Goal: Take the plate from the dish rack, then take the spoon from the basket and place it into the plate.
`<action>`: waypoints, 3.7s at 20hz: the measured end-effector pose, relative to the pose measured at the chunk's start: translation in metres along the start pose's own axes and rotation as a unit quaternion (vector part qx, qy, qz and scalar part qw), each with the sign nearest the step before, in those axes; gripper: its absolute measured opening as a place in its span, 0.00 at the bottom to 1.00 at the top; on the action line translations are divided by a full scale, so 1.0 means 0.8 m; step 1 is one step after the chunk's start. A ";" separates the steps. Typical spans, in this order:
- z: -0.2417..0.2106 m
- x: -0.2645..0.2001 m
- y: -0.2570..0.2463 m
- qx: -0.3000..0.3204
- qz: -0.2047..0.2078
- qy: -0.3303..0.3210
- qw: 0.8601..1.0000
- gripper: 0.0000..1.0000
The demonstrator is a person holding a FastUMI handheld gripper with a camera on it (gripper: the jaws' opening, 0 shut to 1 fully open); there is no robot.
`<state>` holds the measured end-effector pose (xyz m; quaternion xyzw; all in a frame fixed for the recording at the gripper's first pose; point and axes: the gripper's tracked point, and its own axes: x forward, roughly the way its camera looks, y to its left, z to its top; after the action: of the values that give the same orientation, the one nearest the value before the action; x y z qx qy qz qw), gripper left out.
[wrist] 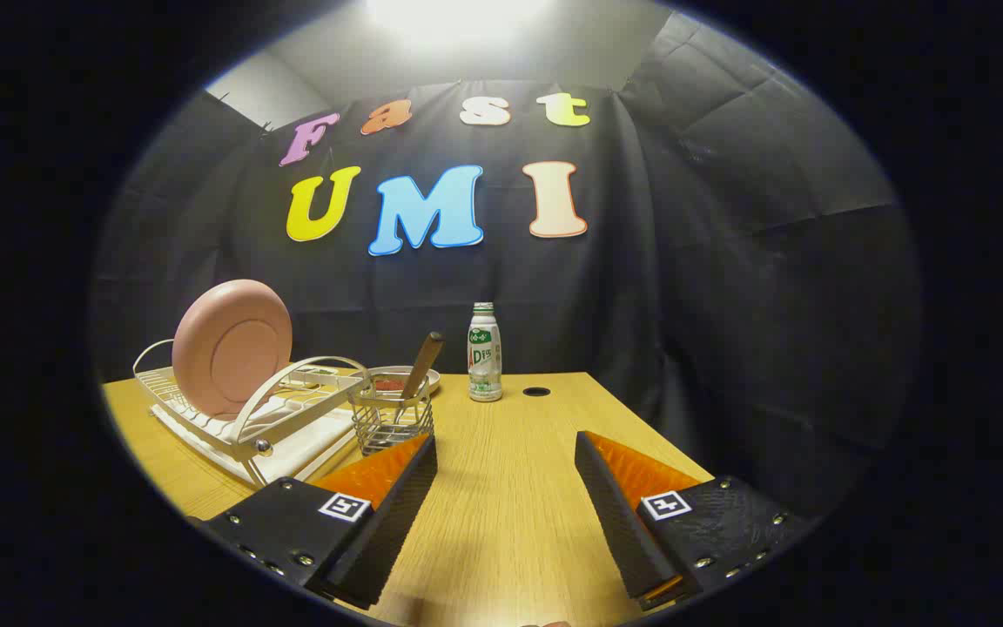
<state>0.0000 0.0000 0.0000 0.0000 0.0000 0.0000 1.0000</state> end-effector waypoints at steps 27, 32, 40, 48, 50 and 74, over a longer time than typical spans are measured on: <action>0.187 -0.009 0.000 0.004 -0.034 -0.029 0.999 0.97; 0.245 -0.035 0.089 0.023 0.021 -0.030 0.999 0.97; 0.282 -0.004 0.238 0.030 0.118 0.001 0.993 0.97; 0.232 0.073 0.333 0.019 0.153 0.105 0.982 0.97; 0.212 0.091 0.347 0.019 0.153 0.137 0.978 0.98; 0.025 0.123 0.396 0.024 0.149 0.494 0.856 0.61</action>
<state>0.0988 0.3167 0.0199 0.0238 0.4939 0.1487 0.8564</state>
